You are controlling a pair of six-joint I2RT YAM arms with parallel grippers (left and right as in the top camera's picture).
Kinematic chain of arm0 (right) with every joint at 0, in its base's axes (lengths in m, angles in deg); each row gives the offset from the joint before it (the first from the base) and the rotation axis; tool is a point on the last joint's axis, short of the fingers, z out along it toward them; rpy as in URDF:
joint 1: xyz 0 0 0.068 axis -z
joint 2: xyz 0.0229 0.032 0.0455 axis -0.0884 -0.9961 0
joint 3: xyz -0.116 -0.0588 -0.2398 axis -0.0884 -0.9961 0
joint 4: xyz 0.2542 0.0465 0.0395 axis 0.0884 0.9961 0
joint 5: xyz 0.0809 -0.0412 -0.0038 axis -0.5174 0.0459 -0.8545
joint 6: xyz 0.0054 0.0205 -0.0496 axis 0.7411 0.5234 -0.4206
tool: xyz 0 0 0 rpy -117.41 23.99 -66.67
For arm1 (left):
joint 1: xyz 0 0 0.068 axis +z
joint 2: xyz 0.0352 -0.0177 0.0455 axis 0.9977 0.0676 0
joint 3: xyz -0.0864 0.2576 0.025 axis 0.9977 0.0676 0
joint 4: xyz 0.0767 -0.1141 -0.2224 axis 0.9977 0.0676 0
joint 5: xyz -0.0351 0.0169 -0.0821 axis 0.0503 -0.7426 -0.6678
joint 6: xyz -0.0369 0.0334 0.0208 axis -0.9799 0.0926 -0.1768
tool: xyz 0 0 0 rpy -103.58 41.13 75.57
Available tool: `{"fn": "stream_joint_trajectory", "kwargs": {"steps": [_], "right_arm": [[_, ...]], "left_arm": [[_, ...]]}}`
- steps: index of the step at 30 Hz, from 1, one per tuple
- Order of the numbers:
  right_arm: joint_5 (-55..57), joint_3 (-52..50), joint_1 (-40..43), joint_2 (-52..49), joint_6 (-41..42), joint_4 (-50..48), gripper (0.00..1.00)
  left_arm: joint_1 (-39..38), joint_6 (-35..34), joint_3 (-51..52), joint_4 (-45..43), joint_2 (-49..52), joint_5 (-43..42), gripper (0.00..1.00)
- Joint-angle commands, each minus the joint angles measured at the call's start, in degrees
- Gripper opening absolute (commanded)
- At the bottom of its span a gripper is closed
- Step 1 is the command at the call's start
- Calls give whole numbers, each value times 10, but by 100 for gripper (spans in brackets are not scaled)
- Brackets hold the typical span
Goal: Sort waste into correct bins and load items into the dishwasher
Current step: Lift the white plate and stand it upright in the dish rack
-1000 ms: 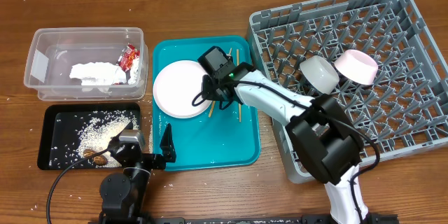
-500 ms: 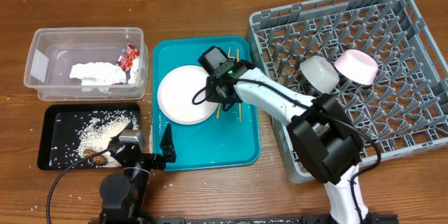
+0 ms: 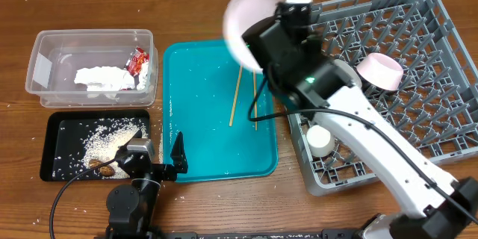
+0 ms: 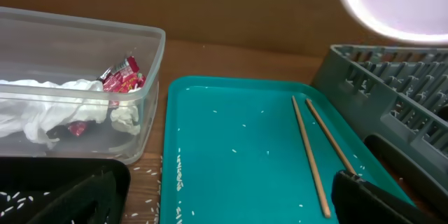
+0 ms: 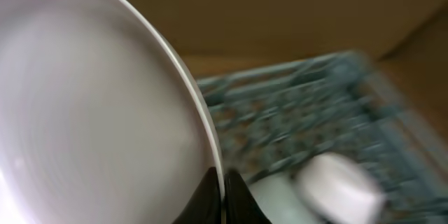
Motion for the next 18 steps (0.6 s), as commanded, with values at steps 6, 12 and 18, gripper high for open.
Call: {"fn": "stream_joint_trajectory", "kwargs": {"steps": [6,12,18], "right_arm": [[130,-1,130,-44,-130,-29,4],[112,-1,177,-95,-129,-26,4],[112,-5,156,-129,-129,-28,4]], "left_arm": [[6,9,3,-2,-5,-8,100],[6,9,3,-2,-5,-8,100],[6,9,3,-2,-5,-8,100]]}}
